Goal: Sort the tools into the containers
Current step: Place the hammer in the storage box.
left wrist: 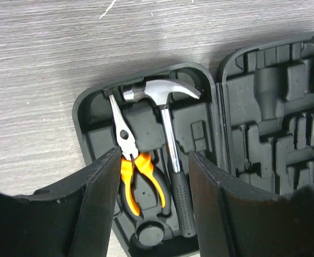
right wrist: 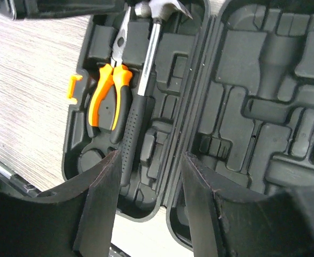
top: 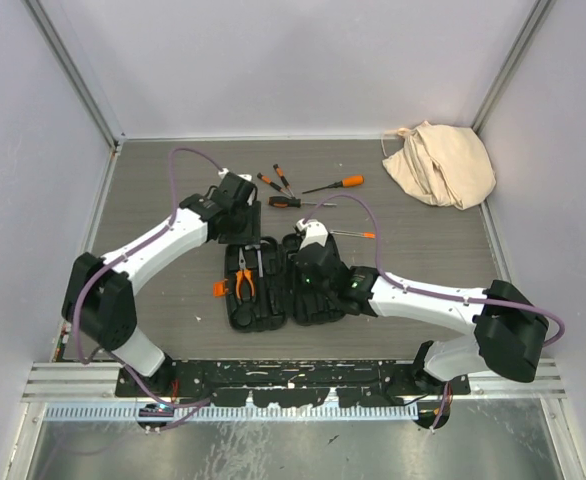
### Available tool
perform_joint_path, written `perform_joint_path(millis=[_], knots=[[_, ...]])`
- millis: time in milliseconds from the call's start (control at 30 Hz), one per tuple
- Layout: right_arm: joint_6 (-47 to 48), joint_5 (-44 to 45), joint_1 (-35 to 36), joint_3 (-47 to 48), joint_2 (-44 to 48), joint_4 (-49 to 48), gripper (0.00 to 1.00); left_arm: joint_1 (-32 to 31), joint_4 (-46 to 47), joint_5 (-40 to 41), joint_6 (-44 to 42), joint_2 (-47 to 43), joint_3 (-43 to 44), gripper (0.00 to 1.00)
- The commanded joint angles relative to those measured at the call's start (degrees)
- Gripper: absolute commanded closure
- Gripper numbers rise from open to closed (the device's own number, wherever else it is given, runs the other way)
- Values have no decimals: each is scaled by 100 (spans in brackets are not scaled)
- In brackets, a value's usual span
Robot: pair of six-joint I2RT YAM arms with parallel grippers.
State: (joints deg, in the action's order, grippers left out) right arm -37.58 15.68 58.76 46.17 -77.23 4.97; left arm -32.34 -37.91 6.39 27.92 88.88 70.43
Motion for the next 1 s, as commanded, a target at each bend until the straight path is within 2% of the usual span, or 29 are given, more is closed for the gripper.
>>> perform_joint_path(millis=[0,333,967], knots=[[-319,41,11,-171,184,-349,47,-77,245,75,181,317,357,47],[-496,-497,-48,-41,-152,-497,61,-141,312,50,433,818,511,73],[-768,-531,-116,82,-441,-508,64,-159,344,191,530,1450,672,81]])
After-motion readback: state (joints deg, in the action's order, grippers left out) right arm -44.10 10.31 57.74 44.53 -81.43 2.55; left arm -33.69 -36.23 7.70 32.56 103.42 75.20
